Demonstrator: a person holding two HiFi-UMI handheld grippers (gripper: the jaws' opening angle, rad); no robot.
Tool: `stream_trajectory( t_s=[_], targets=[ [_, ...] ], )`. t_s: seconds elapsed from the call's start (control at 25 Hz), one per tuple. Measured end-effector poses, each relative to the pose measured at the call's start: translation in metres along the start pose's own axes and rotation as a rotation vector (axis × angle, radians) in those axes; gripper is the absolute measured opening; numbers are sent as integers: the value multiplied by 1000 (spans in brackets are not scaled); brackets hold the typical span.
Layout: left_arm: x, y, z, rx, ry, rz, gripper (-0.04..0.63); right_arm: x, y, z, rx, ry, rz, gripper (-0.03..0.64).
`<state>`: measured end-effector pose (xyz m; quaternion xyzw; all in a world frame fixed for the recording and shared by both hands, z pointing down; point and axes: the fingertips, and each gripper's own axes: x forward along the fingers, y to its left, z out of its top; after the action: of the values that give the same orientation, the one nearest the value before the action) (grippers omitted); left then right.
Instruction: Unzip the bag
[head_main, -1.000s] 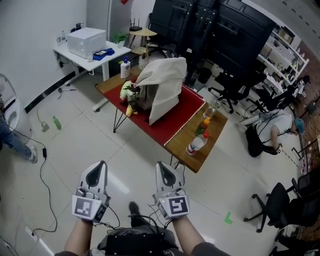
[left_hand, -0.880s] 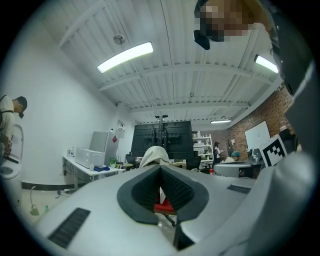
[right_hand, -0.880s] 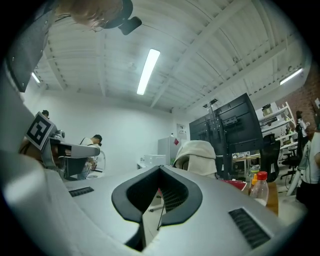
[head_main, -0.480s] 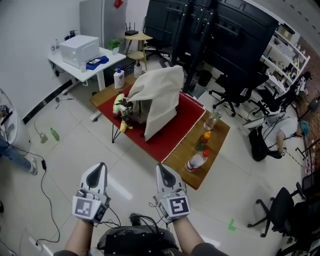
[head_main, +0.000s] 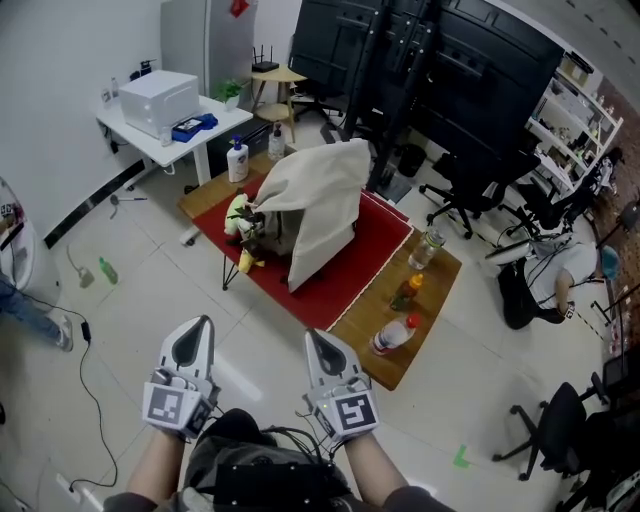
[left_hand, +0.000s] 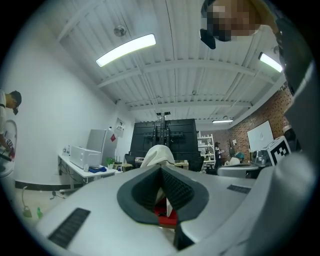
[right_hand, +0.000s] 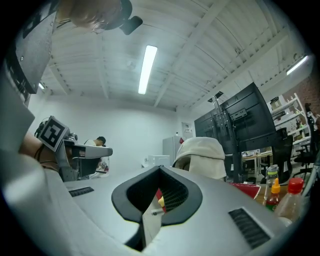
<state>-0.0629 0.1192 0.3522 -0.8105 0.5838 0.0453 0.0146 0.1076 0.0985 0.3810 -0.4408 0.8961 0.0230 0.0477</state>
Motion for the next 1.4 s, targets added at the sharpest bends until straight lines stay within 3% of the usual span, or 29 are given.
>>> stream_trajectory(
  t_s=[0.24, 0.4, 0.68, 0.88, 1.12, 1.4],
  targets=[
    [35, 23, 0, 17, -5, -32, 32, 35, 0, -4, -2, 10, 21, 17],
    [73, 51, -17, -17, 9, -48, 32, 77, 3, -14, -95, 63, 38, 17],
    [157, 101, -50, 16, 73, -154, 32, 188, -26, -46, 6, 57, 6, 17],
    [216, 151, -77, 7, 128, -170, 32, 274, -39, -85, 20, 178, -1, 17],
    [267, 188, -97, -12, 159, -198, 32, 343, -55, -122, 50, 250, -5, 18],
    [311, 208, -115, -23, 194, -249, 32, 398, -75, -161, 72, 336, 18, 127]
  ],
)
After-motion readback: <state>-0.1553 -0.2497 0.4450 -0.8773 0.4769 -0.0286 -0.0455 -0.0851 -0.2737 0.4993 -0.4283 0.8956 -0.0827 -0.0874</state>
